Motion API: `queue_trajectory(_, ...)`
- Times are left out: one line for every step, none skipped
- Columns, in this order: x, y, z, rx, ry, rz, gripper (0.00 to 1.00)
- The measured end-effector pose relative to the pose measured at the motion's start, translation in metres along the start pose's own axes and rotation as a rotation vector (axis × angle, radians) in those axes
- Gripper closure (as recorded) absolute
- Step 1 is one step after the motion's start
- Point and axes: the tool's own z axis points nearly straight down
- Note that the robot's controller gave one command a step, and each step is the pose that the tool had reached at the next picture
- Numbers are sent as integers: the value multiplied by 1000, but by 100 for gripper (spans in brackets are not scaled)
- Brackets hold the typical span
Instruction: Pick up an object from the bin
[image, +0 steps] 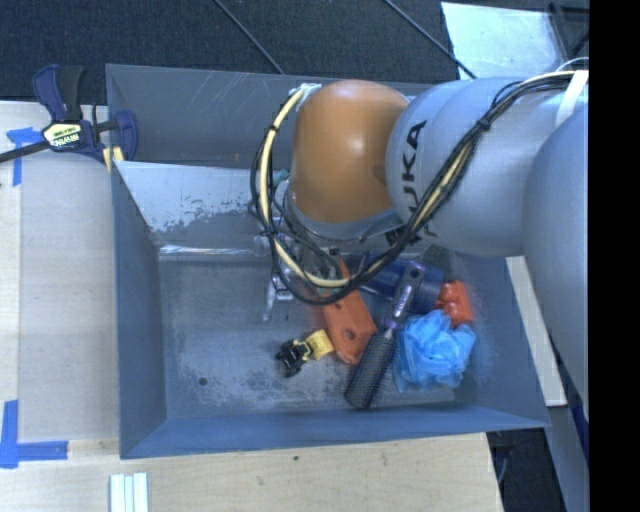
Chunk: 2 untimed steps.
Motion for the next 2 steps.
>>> queue_trajectory(0, 0, 0, 0, 0, 0, 0)
queue_trajectory(15, -22, -24, 1, -3, -469, 0)
